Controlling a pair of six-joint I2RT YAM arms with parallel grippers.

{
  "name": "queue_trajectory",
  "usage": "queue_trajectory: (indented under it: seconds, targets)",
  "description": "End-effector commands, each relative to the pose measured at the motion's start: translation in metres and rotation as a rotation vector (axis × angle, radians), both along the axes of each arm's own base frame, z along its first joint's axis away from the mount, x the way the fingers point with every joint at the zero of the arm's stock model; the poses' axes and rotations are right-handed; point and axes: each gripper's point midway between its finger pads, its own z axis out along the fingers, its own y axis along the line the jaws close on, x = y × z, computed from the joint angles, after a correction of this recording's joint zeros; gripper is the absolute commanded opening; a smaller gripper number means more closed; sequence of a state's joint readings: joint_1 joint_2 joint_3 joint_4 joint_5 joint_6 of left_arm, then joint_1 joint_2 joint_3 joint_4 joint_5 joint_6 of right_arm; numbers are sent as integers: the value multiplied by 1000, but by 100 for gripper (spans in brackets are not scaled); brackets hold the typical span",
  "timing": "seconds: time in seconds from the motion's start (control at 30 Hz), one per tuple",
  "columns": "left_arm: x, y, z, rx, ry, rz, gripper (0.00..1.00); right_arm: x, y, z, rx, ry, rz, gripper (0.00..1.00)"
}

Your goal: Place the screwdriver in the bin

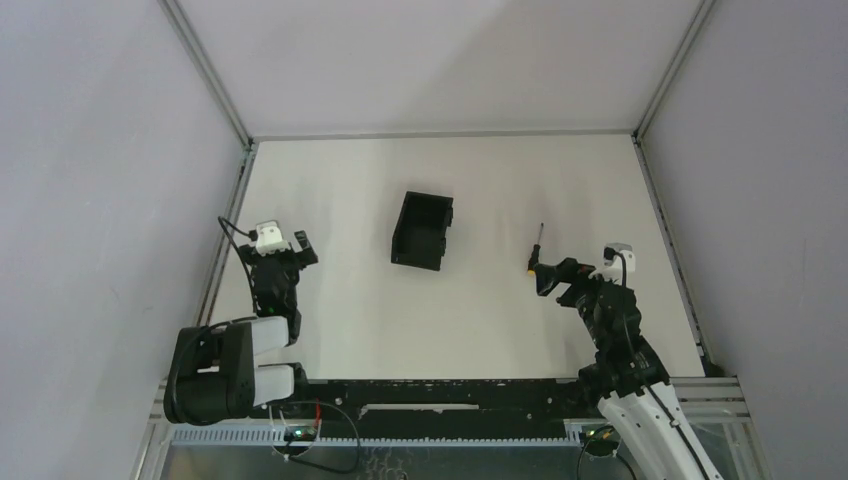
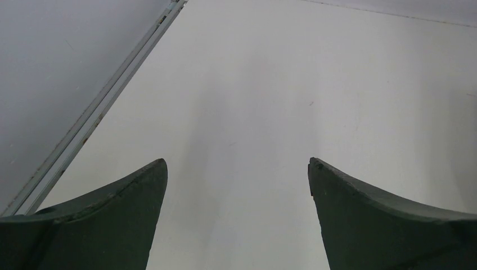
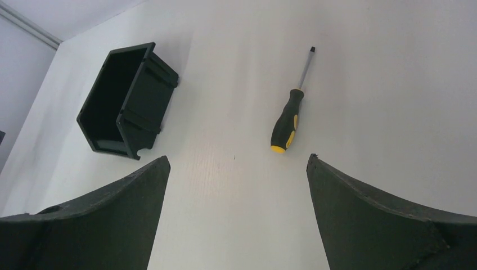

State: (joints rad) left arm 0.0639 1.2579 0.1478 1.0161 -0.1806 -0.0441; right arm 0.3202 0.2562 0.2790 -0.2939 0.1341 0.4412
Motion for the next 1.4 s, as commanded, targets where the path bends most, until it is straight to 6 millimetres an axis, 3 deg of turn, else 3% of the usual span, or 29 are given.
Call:
queue_trajectory:
  seconds: [0.0, 0.13, 0.27, 0.4, 0.47, 0.6, 0.8, 0.9, 1.0, 1.17, 1.23, 1.3, 1.37]
  targets:
    - [13, 1, 28, 23, -79, -1, 100, 8, -7, 19, 53, -64, -68, 100]
    - [13, 0, 28, 23, -79, -3, 100, 7, -3, 47, 15, -112, -14, 100]
    - [13, 0, 28, 23, -79, -2, 100, 15, 0, 93, -24, -129, 9, 96]
    - [13, 0, 28, 23, -79, -2, 100, 40, -10, 111, -155, 73, -45, 94]
    - [13, 0, 28, 23, -79, -2, 100, 55, -17, 106, -224, 243, -68, 94]
    - [13, 0, 28, 23, -80, -2, 100, 79, -35, 69, -316, 588, -151, 93]
    - [13, 0, 28, 23, -79, -2, 100, 109, -13, -12, -273, 826, -28, 85]
    - [13, 1, 28, 23, -79, -2, 100, 121, -8, -58, -296, 909, -6, 80]
    - [13, 0, 28, 23, -80, -2, 100, 126, -7, -92, -310, 960, -7, 76]
    - [13, 0, 28, 23, -79, -2, 100, 132, 4, -126, -314, 998, 30, 66]
    - [13, 0, 28, 23, -80, -3, 100, 131, 4, -137, -348, 1014, 28, 58]
    - [13, 0, 28, 23, -80, -3, 100, 129, 4, -142, -358, 1032, 34, 38]
    - [13, 0, 28, 23, -79, -3, 100, 131, 3, -135, -363, 1020, 31, 19]
